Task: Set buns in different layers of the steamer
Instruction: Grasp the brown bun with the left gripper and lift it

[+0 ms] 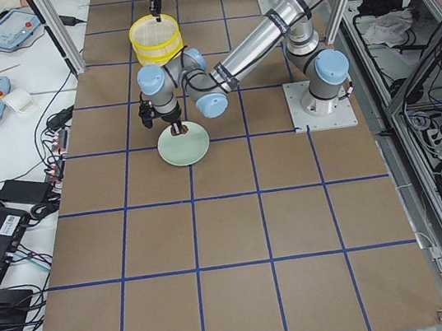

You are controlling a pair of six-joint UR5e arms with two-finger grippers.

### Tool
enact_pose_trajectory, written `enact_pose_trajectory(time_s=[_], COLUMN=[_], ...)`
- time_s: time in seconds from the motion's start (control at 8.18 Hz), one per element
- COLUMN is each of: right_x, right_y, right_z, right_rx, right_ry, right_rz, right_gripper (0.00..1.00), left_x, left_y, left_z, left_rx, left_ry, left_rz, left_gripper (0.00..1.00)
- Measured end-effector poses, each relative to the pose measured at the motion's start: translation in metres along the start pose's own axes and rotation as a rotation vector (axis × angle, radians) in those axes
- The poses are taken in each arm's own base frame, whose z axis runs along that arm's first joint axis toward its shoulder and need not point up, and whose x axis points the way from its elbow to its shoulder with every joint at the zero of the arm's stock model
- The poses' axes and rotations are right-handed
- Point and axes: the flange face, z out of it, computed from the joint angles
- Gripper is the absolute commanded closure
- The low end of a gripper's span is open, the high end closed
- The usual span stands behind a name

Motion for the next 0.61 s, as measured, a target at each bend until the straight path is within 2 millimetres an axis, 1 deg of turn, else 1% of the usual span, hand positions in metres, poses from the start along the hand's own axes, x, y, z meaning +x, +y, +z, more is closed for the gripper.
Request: enact_pose_trajectory(time_s=[0.12, 0.24, 0.37, 0.49, 0.61], right_x=[0.0, 0.0, 0.0, 0.0, 0.001], right_y=[0.0, 0.0, 0.0, 0.001, 0.001], right_z=[0.0, 0.001, 0.001, 0.002, 0.002], right_rx=[-0.001, -0.002, -0.003, -0.004, -0.006], right_ry=[0.0, -0.001, 0.0, 0.0, 0.002], right_rz=[0.001, 0.002, 0.002, 0.002, 0.002], right_gripper=[0.72, 0.59, 0.36, 0.17, 0.08], left_x=[0.021, 0.049, 0.079, 0.111, 0.14], left_y=[0.002, 0.004, 0.007, 0.013, 0.02], left_z=[-0.018, -0.035, -0.05, -0.064, -0.076], left_rx=[0.029, 0.058, 0.085, 0.114, 0.139], left_ry=[-0.013, -0.025, -0.033, -0.038, -0.04], left_rz=[0.021, 0.033, 0.032, 0.036, 0.047], left_gripper=[1.0, 1.0, 1.0, 1.0, 1.0])
